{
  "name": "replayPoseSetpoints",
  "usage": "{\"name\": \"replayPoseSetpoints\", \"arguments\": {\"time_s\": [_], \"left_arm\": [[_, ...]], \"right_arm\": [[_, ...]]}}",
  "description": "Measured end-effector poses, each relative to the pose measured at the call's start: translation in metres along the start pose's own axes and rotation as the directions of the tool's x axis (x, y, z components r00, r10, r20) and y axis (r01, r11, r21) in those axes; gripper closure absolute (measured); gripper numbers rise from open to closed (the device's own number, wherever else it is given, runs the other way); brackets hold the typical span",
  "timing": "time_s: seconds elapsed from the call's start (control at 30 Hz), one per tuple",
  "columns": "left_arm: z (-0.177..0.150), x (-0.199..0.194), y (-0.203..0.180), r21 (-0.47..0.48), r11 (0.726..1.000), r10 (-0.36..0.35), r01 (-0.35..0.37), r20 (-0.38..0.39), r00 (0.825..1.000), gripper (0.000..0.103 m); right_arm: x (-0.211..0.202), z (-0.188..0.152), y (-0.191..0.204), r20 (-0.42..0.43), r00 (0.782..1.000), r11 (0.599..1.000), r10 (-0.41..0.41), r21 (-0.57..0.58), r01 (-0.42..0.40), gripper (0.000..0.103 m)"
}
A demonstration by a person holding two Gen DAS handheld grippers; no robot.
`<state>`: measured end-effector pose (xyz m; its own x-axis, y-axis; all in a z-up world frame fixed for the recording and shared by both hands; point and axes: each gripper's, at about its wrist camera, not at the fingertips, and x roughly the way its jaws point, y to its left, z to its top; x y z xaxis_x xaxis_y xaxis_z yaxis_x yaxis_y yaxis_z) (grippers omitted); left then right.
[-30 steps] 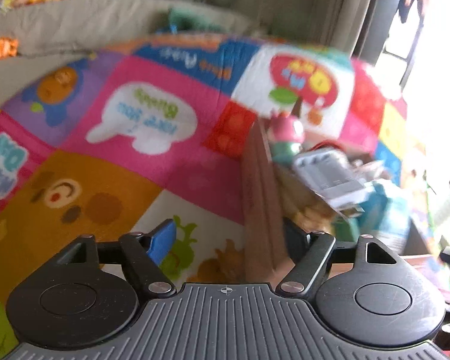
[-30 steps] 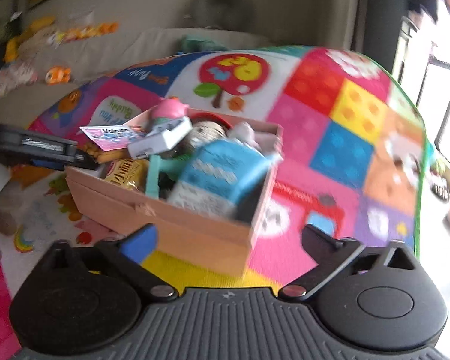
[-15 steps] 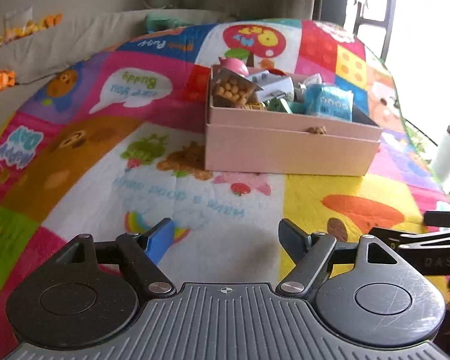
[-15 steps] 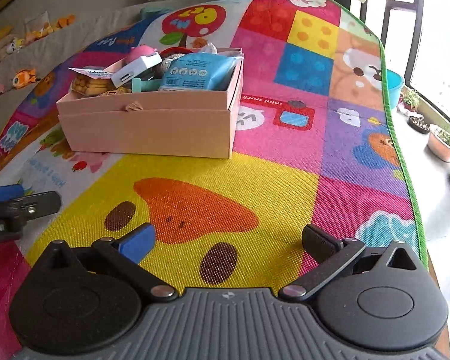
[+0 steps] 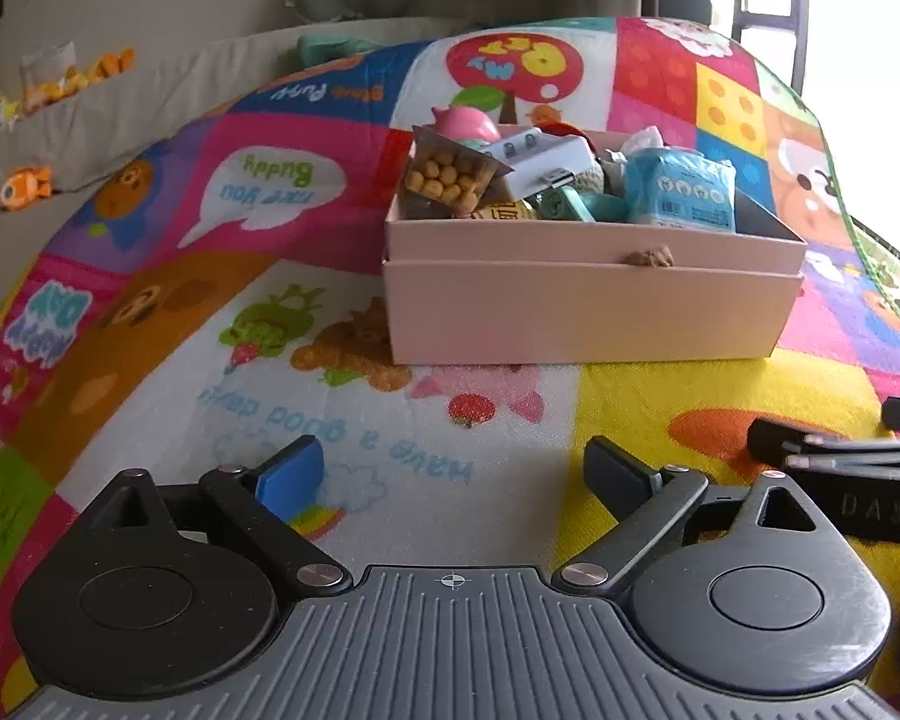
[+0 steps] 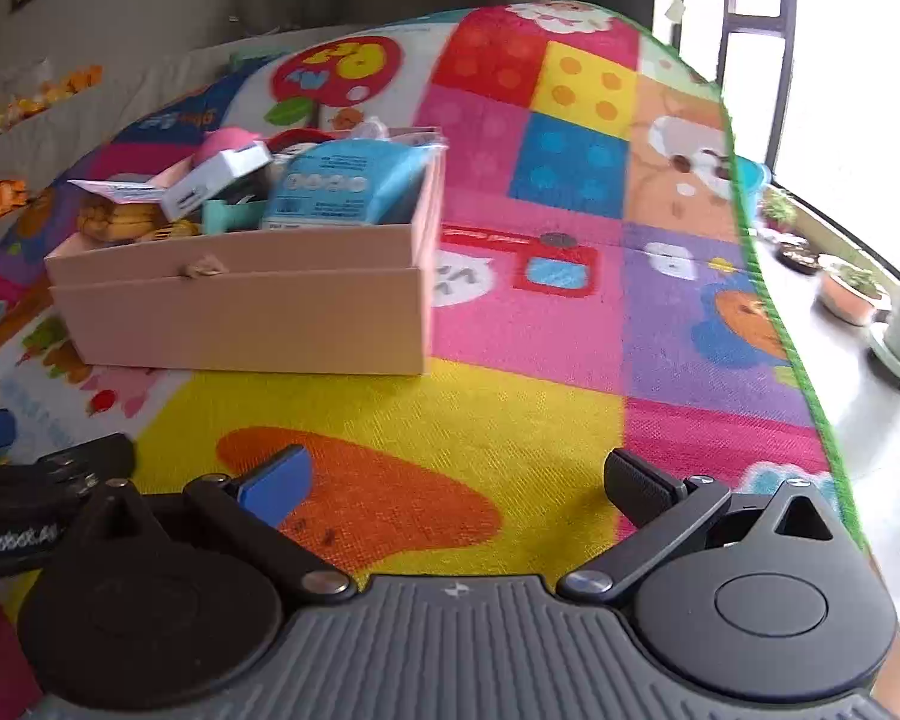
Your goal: Organize objects
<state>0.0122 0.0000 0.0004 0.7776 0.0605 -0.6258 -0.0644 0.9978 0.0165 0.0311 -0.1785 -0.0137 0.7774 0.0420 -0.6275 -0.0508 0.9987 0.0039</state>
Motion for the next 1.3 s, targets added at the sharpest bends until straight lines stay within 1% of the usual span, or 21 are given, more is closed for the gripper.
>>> {"name": "replayPoseSetpoints", "arguments": {"time_s": [1.3], "left_arm": [[0.0009,0.0004,0.0008,-0.005,1.0,-0.001,0.001,0.0,1.0,0.005]], "right_arm": [[-0.0008,-0.0005,-0.0002,0.001,1.0,1.0,0.004,0.011,-0.004,0.0]]}}
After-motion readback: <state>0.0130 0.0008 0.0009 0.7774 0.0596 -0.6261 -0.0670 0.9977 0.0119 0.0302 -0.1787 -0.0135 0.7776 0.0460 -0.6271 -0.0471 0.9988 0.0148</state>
